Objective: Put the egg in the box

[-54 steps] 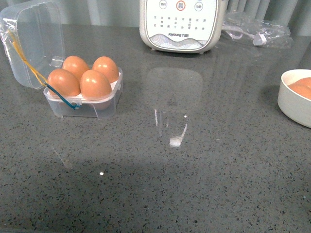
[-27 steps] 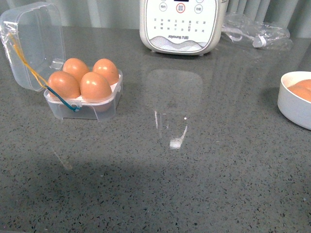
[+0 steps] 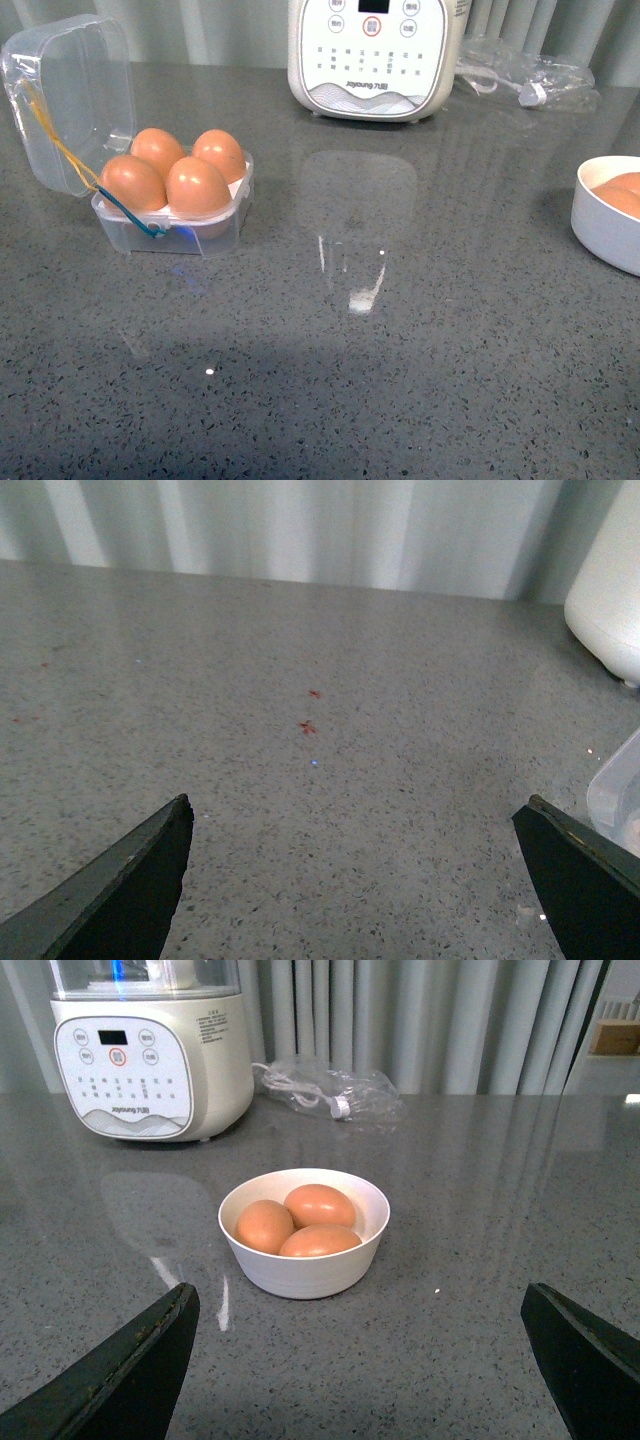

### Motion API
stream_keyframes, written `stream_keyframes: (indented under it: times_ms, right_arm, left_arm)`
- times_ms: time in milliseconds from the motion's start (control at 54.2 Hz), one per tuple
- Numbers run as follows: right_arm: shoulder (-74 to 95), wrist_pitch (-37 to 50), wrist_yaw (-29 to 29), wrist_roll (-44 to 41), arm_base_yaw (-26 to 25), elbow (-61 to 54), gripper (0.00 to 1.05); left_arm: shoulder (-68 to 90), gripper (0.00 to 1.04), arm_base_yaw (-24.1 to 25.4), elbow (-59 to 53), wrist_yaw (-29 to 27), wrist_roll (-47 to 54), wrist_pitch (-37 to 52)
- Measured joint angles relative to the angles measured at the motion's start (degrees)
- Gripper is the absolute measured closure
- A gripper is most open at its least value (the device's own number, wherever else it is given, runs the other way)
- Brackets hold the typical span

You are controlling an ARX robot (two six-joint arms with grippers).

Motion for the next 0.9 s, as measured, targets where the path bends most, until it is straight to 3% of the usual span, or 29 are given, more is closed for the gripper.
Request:
stream_keyframes:
  times_ms: [221, 571, 719, 903]
  right_arm:
    - [0.0, 0.0, 0.0, 0.0, 0.0, 0.0, 0.07]
    - [0.0, 0.0, 0.0, 0.0, 0.0, 0.0, 0.07]
    - [0.0, 0.0, 0.0, 0.0, 0.0, 0.0, 0.07]
    - [0.0, 0.0, 0.0, 0.0, 0.0, 0.0, 0.07]
  left_arm:
    - [3.0, 0.07, -4.5, 3.0, -1.0, 2.8, -0.3]
    - [1.0, 0.07, -15.5, 4.2, -4.2, 1.9, -2.9]
    - [-1.7, 0.07, -14.1, 4.5, -7.0, -2.7, -6.2]
    - [-16.1, 0.07, -5.1, 1.9, -4.9, -16.6, -19.1]
